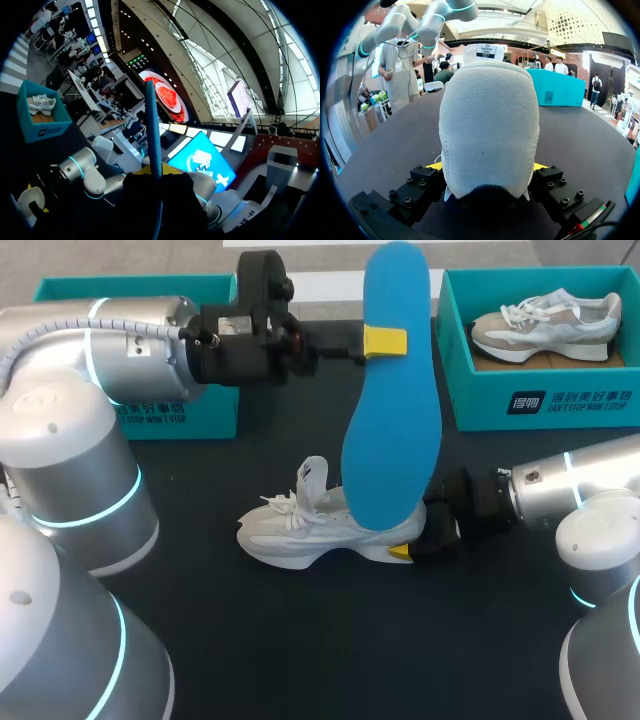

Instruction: Take the shoe out of the shoebox, open the shoe tongue, remove and reinsert the insole, then place the shoe into the shoebox

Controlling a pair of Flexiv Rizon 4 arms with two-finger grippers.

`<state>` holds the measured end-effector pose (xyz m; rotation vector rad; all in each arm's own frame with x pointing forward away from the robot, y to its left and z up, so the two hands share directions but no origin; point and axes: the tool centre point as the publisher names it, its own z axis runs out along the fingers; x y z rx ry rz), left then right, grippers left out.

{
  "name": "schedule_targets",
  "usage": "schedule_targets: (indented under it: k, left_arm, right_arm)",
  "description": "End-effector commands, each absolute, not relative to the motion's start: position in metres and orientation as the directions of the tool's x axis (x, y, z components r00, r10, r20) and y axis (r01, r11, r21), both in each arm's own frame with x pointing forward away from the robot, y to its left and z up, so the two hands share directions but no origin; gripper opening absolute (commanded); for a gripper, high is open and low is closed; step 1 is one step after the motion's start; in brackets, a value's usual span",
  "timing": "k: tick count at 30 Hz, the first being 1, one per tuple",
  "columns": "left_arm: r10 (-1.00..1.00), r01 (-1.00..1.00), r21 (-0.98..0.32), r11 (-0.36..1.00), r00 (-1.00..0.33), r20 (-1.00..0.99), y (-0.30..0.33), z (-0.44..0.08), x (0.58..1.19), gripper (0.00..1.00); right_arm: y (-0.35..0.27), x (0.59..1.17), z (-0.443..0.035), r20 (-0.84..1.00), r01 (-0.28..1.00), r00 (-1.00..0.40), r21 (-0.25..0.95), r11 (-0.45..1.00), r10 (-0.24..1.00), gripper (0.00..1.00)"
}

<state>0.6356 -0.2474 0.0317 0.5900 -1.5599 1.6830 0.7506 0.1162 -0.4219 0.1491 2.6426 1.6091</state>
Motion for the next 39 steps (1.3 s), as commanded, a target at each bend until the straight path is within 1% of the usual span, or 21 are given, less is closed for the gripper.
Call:
schedule_targets:
  k: [1, 5, 6, 7, 8, 9, 10, 11, 24, 26, 33, 39]
  left_arm:
    - [0.213, -0.777, -0.629, 0.027, -0.610, 0.763, -0.249, 0.031, 0.635, 0.00]
    - [0.213, -0.777, -0.629, 0.027, -0.610, 0.763, -0.249, 0.031, 0.635, 0.00]
    - [0.213, -0.777, -0.629, 0.027, -0.610, 0.763, -0.249, 0.031, 0.635, 0.00]
    - [0.213, -0.777, -0.629, 0.027, -0.610, 0.763, -0.249, 0.031, 0.635, 0.00]
    - [0.213, -0.777, -0.629, 0.027, -0.610, 0.763, -0.249, 0.031, 0.635, 0.00]
    - [0.213, -0.777, -0.629, 0.027, -0.610, 0.763, -0.249, 0.031, 0.635, 0.00]
    - [0.213, -0.777, -0.629, 0.027, -0.610, 0.763, -0.249, 0.031, 0.635, 0.00]
    - [0.213, -0.777, -0.629, 0.027, -0.610, 0.763, -0.249, 0.031, 0.635, 0.00]
    - [0.213, -0.777, -0.629, 0.027, -0.610, 0.763, -0.249, 0.031, 0.635, 0.00]
    - [0.213, -0.777, -0.629, 0.027, -0.610, 0.763, -0.249, 0.031, 0.635, 0.00]
    - [0.213, -0.777, -0.629, 0.027, -0.610, 0.763, -0.249, 0.031, 0.635, 0.00]
    - [0.213, -0.777, -0.629, 0.027, -0.610, 0.763, -0.249, 0.031, 0.635, 0.00]
  right_arm:
    - [0.118, 0.752, -0.425, 0.012, 0.060, -0.994, 0.887, 0.458, 0.106, 0.00]
    - [0.118, 0.752, -0.425, 0.012, 0.060, -0.994, 0.887, 0.458, 0.106, 0.00]
    - [0.118, 0.752, -0.425, 0.012, 0.060, -0.994, 0.887, 0.458, 0.106, 0.14]
    - [0.118, 0.752, -0.425, 0.012, 0.060, -0.994, 0.887, 0.458, 0.106, 0.33]
    - [0.118, 0.752, -0.425, 0.012, 0.060, -0.994, 0.887, 0.458, 0.106, 0.44]
    - [0.118, 0.752, -0.425, 0.012, 0.060, -0.994, 0.887, 0.458, 0.106, 0.45]
    - [0.118, 0.752, -0.425, 0.012, 0.060, -0.994, 0.887, 0.458, 0.106, 0.70]
    - [0.118, 0.752, -0.425, 0.012, 0.060, -0.994, 0.887, 0.458, 0.106, 1.00]
    - [0.118, 0.752, -0.425, 0.012, 0.060, -0.994, 0.887, 0.458, 0.106, 1.00]
    - [0.116, 0.751, -0.421, 0.018, 0.068, -0.994, 0.875, 0.480, 0.109, 1.00]
    - [0.107, 0.746, -0.406, -0.002, 0.066, -0.991, 0.870, 0.488, 0.137, 1.00]
    - [0.104, 0.743, -0.395, -0.011, 0.075, -0.988, 0.841, 0.536, 0.155, 1.00]
